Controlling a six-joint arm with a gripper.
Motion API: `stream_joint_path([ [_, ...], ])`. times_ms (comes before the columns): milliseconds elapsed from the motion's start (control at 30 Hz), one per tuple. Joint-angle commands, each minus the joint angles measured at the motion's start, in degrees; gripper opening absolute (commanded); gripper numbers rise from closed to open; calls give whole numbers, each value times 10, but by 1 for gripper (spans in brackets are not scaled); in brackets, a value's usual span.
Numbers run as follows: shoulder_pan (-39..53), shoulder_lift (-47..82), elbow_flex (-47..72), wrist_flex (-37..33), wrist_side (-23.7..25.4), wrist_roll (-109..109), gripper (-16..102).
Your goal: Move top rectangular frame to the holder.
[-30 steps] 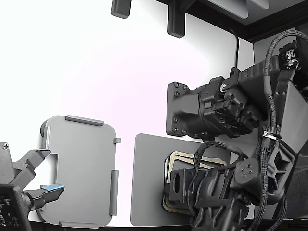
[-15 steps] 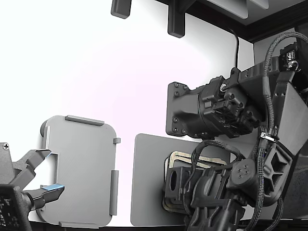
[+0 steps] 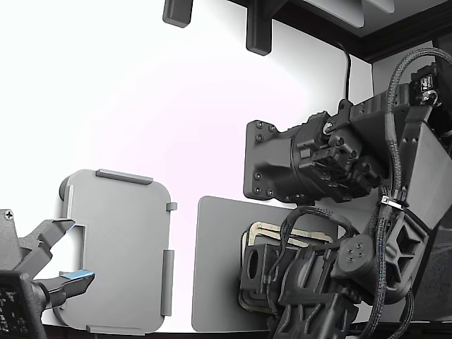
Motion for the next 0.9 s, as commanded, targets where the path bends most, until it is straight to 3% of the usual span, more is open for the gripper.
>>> stream_joint_path([
  [0,-12,8,-16,0,2,1,44],
  [700,-12,7,-12,0,4,-4,32],
  [767,-12,7,-11,0,7,-2,27],
  [867,-12,9,-10,-1,16,4,7],
])
